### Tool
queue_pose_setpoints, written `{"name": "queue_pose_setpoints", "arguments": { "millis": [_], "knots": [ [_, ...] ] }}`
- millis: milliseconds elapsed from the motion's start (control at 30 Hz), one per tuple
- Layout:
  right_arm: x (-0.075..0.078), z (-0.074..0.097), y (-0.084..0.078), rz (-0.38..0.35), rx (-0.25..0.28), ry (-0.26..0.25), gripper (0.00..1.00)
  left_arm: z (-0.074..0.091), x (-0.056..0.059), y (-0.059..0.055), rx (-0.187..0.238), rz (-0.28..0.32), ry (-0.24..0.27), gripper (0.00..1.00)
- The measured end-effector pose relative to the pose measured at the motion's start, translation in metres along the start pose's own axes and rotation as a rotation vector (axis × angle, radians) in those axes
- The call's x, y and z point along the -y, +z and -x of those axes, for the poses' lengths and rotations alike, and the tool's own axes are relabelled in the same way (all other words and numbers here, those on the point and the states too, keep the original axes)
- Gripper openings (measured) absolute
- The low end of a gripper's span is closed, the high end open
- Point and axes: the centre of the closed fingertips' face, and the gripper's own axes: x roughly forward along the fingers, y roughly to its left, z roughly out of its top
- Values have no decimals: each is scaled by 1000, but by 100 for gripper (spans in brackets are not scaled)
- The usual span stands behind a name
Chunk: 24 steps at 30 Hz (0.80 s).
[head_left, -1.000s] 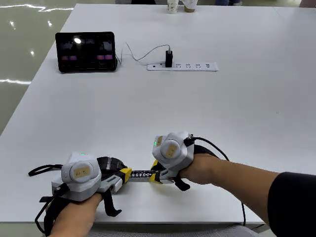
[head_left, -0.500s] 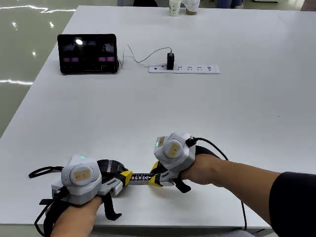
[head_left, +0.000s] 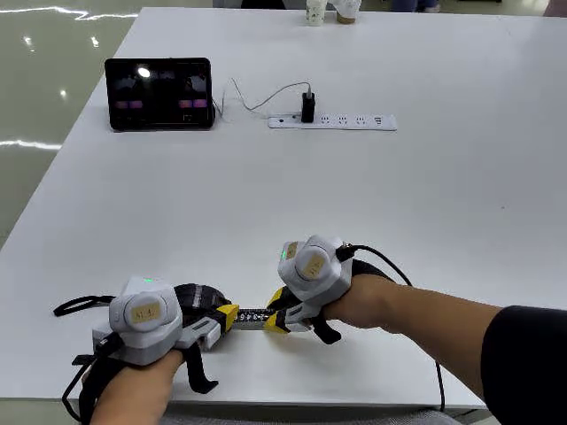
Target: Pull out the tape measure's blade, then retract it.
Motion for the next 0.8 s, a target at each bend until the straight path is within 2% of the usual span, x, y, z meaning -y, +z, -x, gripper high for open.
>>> {"name": "queue_pose_setpoints", "arguments": {
  "millis": [800],
  "knots": [
    [-2,-10,10,7,25,1,12,0,1,-1,1,6,-2,60]
  ]
}}
